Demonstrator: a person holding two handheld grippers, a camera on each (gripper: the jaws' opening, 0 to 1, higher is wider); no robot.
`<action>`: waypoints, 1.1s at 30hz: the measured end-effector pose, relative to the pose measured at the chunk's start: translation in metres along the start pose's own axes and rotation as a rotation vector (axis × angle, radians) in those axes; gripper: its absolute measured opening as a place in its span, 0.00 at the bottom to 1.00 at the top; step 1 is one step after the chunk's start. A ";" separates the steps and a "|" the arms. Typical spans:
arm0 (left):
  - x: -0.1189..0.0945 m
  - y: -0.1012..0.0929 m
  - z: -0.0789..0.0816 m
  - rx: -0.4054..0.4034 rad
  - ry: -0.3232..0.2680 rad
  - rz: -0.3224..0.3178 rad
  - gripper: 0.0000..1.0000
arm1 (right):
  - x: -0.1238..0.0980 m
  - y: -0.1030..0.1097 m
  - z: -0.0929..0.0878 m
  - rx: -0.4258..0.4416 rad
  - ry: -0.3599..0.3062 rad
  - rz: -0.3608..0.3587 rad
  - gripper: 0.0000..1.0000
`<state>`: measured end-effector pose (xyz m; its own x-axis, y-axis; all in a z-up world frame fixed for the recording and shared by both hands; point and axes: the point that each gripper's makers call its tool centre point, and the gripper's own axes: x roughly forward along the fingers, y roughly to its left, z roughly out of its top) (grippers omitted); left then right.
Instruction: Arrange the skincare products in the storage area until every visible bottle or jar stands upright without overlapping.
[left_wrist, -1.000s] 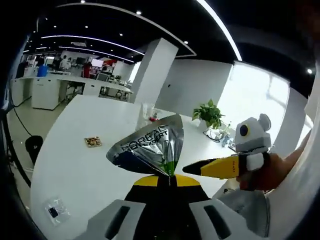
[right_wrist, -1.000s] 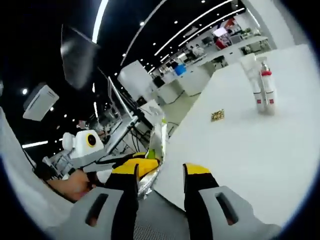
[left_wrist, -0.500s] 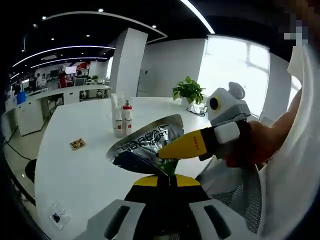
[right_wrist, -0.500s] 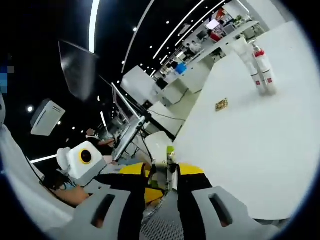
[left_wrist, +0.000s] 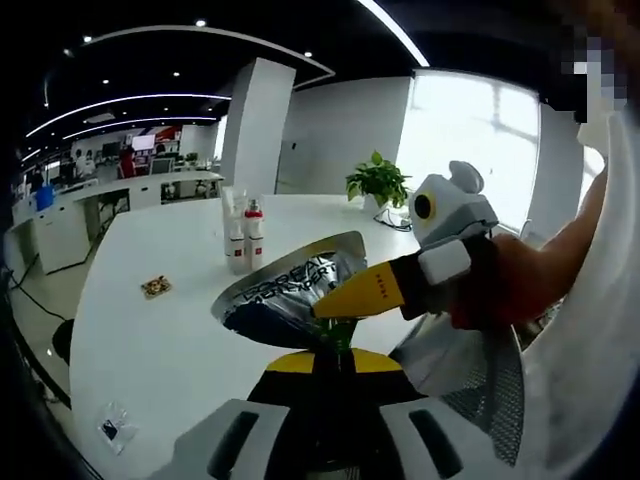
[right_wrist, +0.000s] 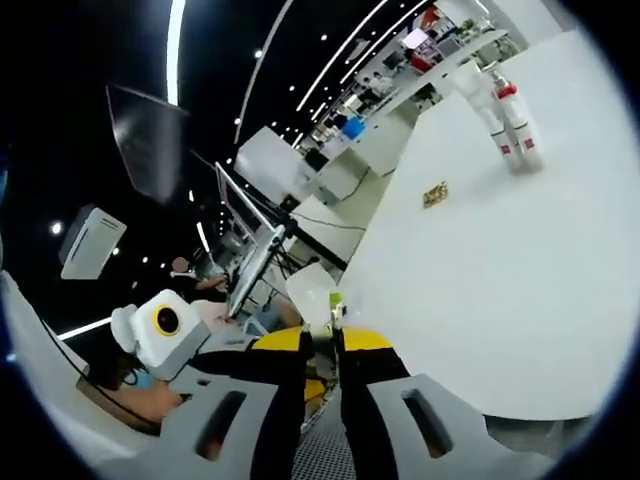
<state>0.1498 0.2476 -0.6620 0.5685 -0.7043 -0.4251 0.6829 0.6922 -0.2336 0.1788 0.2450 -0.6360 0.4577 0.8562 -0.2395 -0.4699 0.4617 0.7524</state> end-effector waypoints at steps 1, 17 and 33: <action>0.000 0.000 0.000 0.004 0.001 0.001 0.09 | 0.000 0.000 0.000 0.001 0.002 0.000 0.10; -0.002 0.006 0.006 -0.057 -0.034 0.017 0.14 | 0.001 0.001 0.007 0.041 -0.032 0.029 0.07; -0.017 0.018 0.042 -0.310 -0.215 -0.053 0.38 | -0.021 -0.001 0.037 0.193 -0.121 0.138 0.04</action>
<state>0.1711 0.2653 -0.6225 0.6419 -0.7345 -0.2203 0.5613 0.6457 -0.5177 0.1977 0.2181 -0.6095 0.4915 0.8687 -0.0608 -0.3865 0.2802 0.8787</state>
